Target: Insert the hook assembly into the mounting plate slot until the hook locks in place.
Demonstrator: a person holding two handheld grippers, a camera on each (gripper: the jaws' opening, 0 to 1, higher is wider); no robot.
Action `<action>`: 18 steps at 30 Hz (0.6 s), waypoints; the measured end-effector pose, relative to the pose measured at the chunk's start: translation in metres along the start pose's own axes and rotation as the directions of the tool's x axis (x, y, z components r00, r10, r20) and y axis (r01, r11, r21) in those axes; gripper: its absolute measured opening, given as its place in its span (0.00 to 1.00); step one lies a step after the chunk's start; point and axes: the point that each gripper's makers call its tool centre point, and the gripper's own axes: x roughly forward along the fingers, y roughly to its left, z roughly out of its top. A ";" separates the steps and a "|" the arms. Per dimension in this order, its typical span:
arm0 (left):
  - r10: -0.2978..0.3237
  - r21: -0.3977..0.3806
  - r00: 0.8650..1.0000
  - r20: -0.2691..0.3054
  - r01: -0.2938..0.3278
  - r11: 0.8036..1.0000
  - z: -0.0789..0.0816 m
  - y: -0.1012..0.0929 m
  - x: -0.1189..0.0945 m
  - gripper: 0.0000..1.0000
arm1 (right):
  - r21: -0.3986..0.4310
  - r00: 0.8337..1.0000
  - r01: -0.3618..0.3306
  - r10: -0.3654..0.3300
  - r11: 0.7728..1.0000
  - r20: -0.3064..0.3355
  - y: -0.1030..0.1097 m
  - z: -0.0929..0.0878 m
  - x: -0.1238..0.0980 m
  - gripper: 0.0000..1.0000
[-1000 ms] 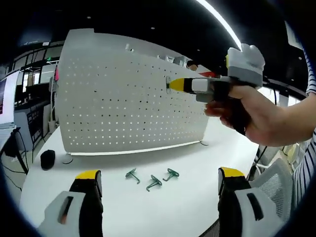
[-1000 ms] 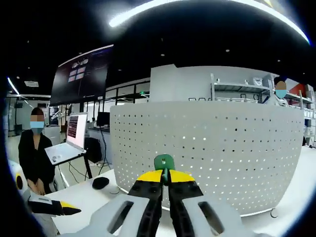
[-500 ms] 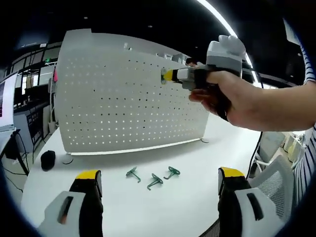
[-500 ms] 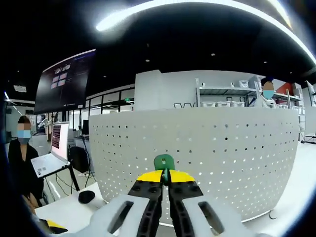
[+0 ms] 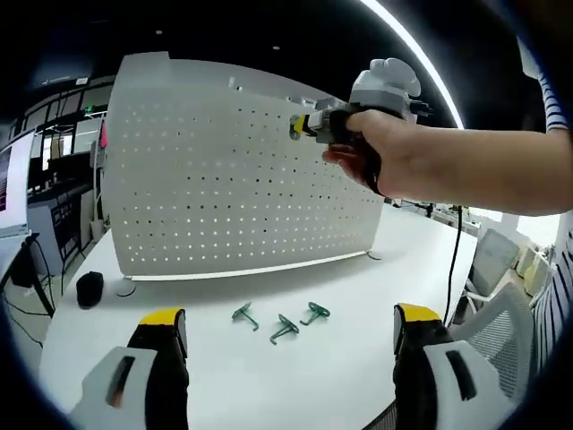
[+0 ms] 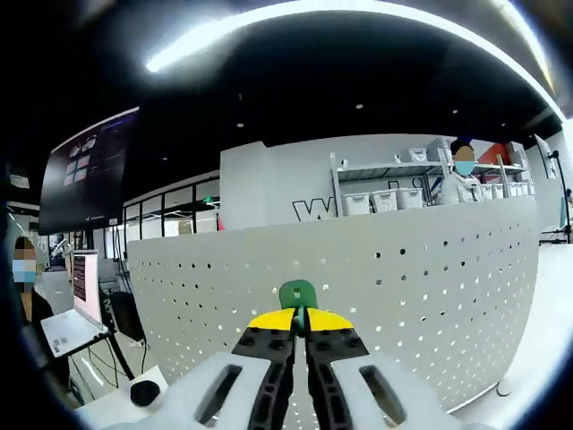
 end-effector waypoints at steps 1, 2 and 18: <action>0.000 0.000 1.000 0.000 0.000 1.000 0.000 0.000 0.000 0.98 | 0.009 1.000 0.005 -0.005 1.000 0.006 -0.002 0.002 0.003 0.00; 0.001 -0.001 1.000 -0.001 -0.001 1.000 0.000 0.000 0.000 0.97 | 0.009 1.000 0.009 -0.009 1.000 0.007 -0.003 0.002 0.005 0.00; 0.014 -0.010 1.000 -0.002 -0.014 1.000 -0.001 0.005 0.000 0.95 | 0.040 0.997 0.075 -0.076 0.996 0.030 -0.014 0.013 0.029 0.00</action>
